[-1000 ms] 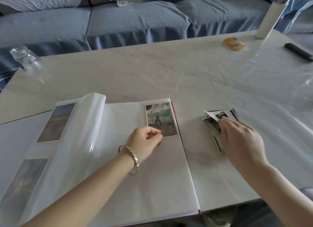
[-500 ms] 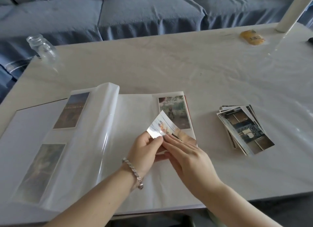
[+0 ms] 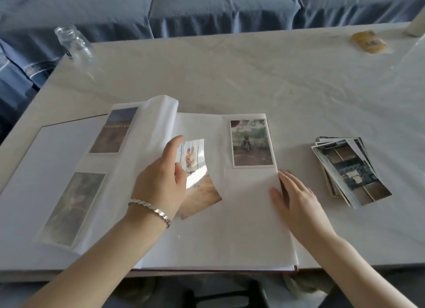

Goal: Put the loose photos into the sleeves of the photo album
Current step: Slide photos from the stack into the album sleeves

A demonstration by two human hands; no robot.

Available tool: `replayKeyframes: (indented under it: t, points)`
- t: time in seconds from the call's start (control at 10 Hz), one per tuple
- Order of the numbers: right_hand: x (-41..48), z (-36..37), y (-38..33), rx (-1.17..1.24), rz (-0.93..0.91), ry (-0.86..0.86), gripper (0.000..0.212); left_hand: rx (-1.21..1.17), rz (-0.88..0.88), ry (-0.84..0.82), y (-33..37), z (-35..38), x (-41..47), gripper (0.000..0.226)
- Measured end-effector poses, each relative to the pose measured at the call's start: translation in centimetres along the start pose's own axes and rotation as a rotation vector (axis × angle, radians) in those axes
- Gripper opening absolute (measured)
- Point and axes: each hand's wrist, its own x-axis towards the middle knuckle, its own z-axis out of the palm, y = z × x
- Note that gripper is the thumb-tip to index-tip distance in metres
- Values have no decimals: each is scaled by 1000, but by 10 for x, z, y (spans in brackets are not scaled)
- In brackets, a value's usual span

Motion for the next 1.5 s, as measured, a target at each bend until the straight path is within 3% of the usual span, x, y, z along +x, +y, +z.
replayKeyframes:
  t: [0.3,0.5,0.6,0.7,0.9,1.1,1.5]
  points:
    - [-1,2,-1,-6,14,4,47,-12,39,-101,1,10,-6,44]
    - [-1,6,3,35,21,25,48,-162,-171,-365,-12,18,-11,37]
    - [-1,9,4,77,29,47,48,-209,-253,-491,-15,19,-9,24]
    - [-1,10,5,86,33,49,48,-234,-273,-534,-13,22,-9,19]
    - [-1,10,6,89,24,43,48,-161,-251,-539,-15,21,-4,25]
    - [-1,12,7,108,27,48,49,-243,-190,-516,5,36,-2,25]
    - [0,19,16,127,-11,85,43,-421,-281,-474,23,51,3,15]
